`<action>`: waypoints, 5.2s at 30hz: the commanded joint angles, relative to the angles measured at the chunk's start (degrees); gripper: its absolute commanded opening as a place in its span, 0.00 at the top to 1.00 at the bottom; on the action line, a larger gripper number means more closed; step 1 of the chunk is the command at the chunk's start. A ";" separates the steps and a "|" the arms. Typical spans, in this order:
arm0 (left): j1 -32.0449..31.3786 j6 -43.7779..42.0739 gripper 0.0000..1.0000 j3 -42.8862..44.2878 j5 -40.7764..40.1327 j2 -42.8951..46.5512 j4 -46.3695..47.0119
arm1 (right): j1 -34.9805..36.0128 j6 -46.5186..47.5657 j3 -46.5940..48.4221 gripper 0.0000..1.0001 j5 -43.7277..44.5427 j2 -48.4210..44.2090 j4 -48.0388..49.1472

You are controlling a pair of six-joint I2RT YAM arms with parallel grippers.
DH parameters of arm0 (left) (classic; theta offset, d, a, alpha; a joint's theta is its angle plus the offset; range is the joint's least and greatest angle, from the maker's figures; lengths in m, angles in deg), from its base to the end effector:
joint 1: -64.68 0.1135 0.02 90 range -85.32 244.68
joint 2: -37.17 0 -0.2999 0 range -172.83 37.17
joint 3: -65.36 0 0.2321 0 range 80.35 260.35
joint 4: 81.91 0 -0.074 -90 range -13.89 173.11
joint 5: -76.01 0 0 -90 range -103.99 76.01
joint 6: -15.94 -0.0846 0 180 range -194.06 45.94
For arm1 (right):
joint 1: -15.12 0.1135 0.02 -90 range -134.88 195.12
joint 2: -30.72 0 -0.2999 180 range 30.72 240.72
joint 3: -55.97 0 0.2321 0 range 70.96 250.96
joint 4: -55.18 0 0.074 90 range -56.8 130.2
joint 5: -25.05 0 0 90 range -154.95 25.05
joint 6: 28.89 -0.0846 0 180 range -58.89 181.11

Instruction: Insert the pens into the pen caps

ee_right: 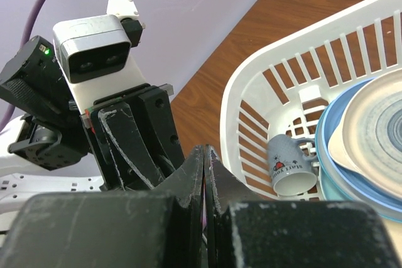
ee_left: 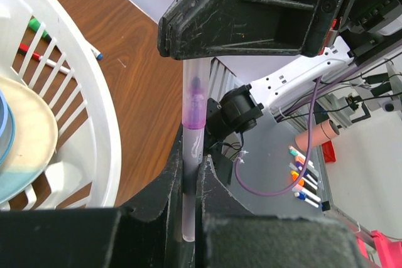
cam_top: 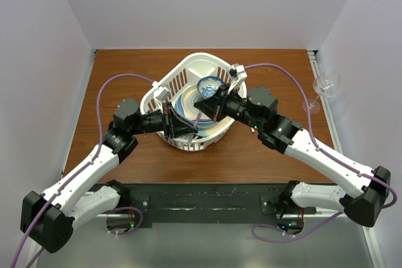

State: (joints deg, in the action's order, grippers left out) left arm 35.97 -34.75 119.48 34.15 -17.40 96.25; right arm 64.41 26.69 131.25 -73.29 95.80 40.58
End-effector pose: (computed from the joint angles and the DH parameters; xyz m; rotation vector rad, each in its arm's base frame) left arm 0.1527 -0.1555 0.3508 0.5686 1.7574 -1.5407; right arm 0.1729 0.2197 0.4145 -0.3522 1.7632 1.2059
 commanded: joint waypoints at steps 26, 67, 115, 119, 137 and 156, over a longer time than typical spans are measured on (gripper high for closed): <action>3.75 -3.36 1.00 14.92 -13.08 -3.36 11.91 | 7.13 -2.42 9.90 0.93 -3.73 5.76 -24.00; 3.75 -3.45 0.22 8.15 -8.24 7.37 -1.27 | -5.94 12.44 34.98 1.00 4.66 11.74 -25.77; 3.75 -23.84 0.00 -2.04 -61.24 24.94 -25.01 | -41.13 21.32 13.89 0.44 6.58 41.27 -24.64; 3.75 -23.67 0.00 -2.31 -60.80 25.21 -24.66 | -40.34 20.70 14.24 0.27 5.97 35.66 -26.22; 3.75 -17.43 0.00 9.12 -40.24 23.10 -20.71 | -33.39 7.79 6.86 0.01 -6.25 -7.23 -32.99; 3.75 -14.00 0.01 6.83 -35.22 24.33 -16.14 | -33.39 4.80 2.46 0.01 -7.48 -20.52 -25.08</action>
State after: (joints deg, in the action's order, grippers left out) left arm 39.79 -49.53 126.50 -2.11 6.91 77.08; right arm 31.19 32.18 133.83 -80.91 76.31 11.88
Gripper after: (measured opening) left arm 0.996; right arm 0.986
